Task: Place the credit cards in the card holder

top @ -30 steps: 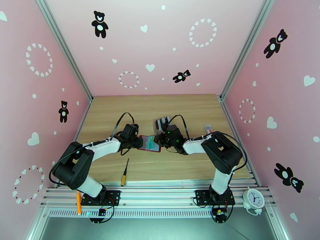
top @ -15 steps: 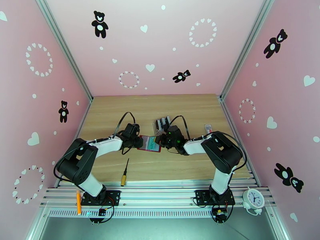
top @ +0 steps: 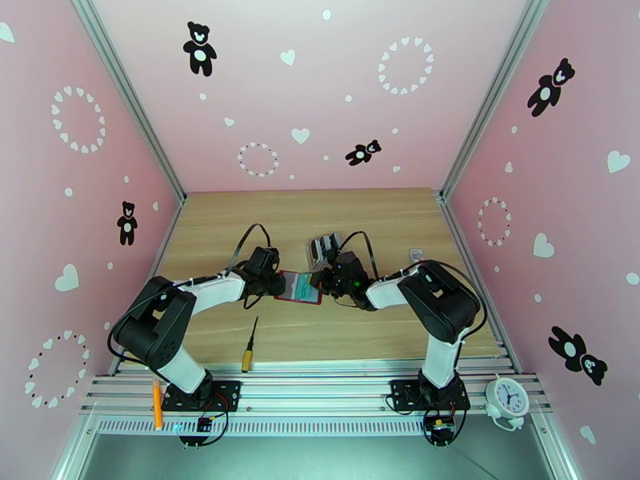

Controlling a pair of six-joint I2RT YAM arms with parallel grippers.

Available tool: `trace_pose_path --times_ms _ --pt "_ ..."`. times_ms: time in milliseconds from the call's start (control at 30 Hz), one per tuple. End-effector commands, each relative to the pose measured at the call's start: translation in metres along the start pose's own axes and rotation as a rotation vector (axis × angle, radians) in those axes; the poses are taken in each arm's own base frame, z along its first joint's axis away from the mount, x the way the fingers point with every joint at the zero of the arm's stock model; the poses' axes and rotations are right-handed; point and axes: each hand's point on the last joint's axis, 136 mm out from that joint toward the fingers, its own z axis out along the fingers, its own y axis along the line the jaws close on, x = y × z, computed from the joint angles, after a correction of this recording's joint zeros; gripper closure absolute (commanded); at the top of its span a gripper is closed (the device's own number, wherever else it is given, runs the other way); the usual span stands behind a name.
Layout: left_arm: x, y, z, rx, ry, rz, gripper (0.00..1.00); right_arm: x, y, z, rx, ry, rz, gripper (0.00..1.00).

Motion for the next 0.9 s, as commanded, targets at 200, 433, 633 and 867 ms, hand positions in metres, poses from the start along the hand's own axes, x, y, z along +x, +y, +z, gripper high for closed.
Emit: trace_pose_path --times_ms 200,433,633,867 --pt "0.003 -0.003 0.003 0.004 0.022 0.003 0.66 0.002 -0.011 0.005 0.012 0.005 0.029 1.0" --pt "0.005 -0.002 0.003 0.004 0.027 0.001 0.68 0.004 -0.014 0.011 0.014 0.016 0.038 1.0" --pt "0.004 -0.003 0.004 0.005 0.028 -0.002 0.69 0.01 -0.013 0.013 0.019 0.038 0.034 1.0" --pt "0.004 -0.002 0.004 0.003 0.027 -0.002 0.69 0.017 -0.017 0.016 0.037 0.067 0.036 1.0"
